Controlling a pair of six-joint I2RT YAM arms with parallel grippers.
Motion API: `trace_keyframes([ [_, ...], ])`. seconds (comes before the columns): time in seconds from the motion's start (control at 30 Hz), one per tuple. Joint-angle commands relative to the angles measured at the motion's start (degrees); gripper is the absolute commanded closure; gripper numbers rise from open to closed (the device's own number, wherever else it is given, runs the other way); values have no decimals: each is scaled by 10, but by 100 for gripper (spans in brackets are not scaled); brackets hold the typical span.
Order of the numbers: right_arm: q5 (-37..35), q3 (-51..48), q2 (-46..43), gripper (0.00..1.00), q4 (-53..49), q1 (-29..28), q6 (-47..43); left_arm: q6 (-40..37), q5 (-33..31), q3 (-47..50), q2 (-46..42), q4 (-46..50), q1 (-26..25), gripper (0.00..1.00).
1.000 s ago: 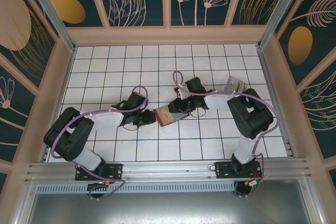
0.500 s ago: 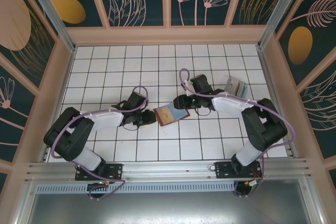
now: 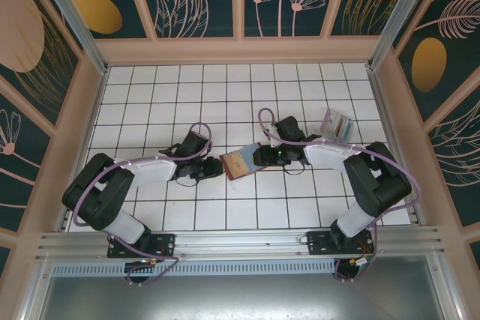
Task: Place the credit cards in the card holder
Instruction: Flip over the card slot in the card holder.
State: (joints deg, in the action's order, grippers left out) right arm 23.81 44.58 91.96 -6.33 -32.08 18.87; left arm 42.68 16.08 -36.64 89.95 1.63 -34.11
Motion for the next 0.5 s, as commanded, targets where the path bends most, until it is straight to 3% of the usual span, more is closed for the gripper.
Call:
trace_keyframes([
  [0.0,-5,3,-1,49,4,-7,9,-15,-112,20,46,-30,16,67],
  [0.47,140,0,14,50,99,-11,46,-15,-109,20,43,-34,16,67],
])
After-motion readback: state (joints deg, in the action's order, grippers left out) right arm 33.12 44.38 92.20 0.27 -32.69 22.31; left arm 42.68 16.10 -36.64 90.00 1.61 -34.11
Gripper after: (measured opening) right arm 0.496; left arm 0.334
